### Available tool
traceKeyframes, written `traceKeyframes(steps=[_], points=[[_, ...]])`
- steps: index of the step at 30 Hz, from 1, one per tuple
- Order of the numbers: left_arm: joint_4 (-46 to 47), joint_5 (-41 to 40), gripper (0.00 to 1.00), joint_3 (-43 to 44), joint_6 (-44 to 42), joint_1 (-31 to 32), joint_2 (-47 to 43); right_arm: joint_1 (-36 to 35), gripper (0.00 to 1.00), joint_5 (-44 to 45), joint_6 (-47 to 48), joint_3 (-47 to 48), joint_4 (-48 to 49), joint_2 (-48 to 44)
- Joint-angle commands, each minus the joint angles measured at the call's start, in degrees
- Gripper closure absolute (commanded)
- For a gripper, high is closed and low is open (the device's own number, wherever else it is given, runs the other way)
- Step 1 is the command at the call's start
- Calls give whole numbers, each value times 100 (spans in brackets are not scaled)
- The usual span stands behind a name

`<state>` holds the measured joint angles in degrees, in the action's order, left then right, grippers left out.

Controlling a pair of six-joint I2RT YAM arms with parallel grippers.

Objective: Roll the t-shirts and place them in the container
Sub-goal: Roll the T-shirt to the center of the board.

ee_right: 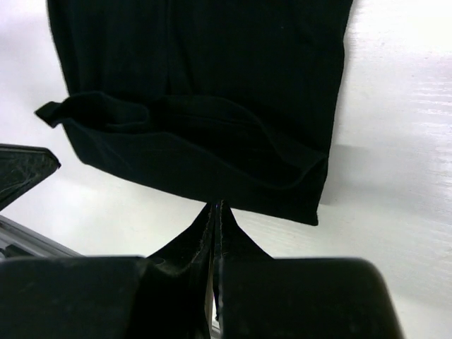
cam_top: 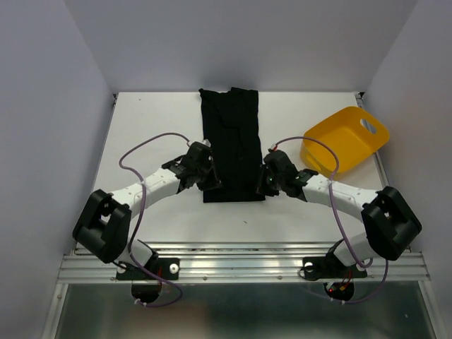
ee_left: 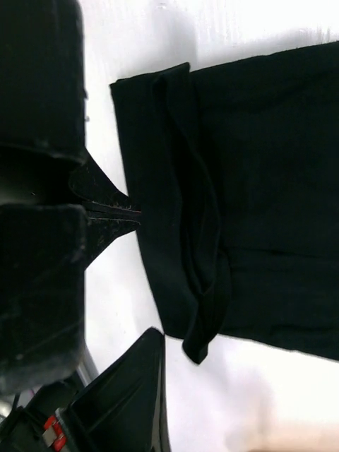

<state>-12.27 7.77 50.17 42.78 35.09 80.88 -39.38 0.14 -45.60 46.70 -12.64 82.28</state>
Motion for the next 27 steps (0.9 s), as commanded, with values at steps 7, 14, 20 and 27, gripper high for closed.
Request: traceKeyframes(steps=[7, 14, 20, 27], points=[[225, -232, 100, 256, -288, -11, 753, 193, 99, 328, 412, 577, -1, 614], [225, -530, 100, 230, -315, -11, 982, 360, 99, 653, 684, 849, 7, 1018], [234, -575, 100, 247, -288, -11, 1017, 413, 99, 575, 860, 955, 8, 1308], [-47, -619, 100, 484, -315, -20, 763, 413, 99, 109, 948, 1052, 69, 694]])
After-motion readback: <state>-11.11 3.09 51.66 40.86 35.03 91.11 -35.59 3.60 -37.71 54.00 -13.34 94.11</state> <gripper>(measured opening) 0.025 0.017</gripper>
